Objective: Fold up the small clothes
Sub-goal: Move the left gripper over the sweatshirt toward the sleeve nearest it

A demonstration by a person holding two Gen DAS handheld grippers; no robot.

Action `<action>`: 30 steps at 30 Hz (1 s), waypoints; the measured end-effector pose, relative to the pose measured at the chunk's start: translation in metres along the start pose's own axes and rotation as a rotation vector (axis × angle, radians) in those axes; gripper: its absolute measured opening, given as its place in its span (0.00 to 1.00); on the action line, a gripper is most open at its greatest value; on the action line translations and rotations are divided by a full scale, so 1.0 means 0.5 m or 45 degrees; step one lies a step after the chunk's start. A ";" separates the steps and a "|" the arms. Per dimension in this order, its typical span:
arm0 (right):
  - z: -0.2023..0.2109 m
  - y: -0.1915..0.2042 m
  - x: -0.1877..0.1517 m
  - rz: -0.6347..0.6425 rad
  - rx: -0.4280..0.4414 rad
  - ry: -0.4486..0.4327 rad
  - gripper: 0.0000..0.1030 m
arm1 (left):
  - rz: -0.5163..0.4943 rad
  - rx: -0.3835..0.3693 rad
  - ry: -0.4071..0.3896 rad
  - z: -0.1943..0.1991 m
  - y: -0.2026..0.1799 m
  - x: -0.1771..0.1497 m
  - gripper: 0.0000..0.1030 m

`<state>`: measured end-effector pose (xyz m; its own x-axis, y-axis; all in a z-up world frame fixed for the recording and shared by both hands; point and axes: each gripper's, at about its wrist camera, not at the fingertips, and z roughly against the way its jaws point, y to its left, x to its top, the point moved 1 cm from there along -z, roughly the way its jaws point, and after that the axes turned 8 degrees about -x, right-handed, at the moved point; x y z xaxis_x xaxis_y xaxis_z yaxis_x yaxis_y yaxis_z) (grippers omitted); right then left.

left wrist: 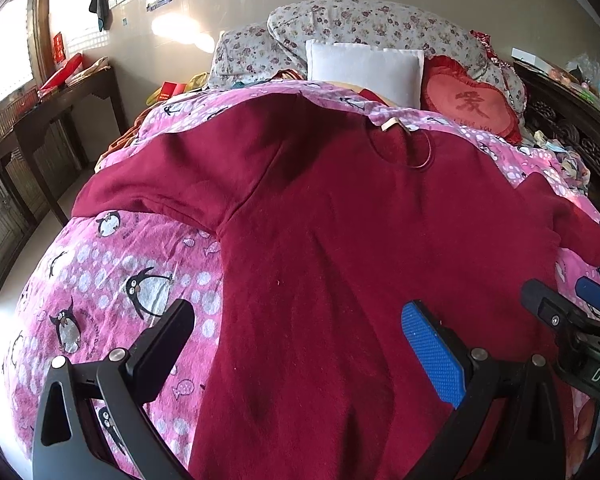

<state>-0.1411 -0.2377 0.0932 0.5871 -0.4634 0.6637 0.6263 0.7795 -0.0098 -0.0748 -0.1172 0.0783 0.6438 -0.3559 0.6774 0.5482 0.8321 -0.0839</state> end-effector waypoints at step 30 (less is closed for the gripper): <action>-0.068 0.032 0.014 0.069 -0.058 0.025 1.00 | 0.053 0.029 0.049 -0.063 0.044 0.002 1.00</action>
<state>-0.1097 -0.2430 0.0720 0.6308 -0.4294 0.6463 0.6157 0.7839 -0.0800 -0.0450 -0.1125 0.0542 0.6863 -0.3365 0.6448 0.5084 0.8559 -0.0945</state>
